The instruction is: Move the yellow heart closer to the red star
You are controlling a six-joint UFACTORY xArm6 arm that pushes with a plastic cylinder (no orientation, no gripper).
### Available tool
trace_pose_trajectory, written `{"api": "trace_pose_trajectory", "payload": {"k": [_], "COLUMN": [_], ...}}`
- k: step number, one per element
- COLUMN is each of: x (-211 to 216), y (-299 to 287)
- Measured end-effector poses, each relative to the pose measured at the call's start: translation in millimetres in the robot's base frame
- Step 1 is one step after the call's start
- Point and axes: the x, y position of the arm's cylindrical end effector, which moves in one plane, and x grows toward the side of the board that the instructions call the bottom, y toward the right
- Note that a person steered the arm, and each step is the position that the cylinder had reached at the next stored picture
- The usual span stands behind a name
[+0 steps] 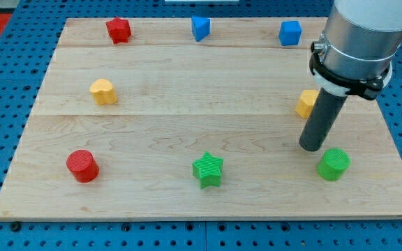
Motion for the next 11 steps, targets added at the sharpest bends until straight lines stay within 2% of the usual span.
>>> {"api": "trace_pose_trajectory", "payload": {"k": [2, 4, 5, 6, 7, 8, 9, 10, 11], "x": [0.0, -25.6, -48.2, -65.2, -66.5, -91.9, -128.8, -147.1, -125.3], "y": [-3.7, -23.9, -65.2, -133.9, -228.3, -315.7, -326.2, -351.0, -369.1]}}
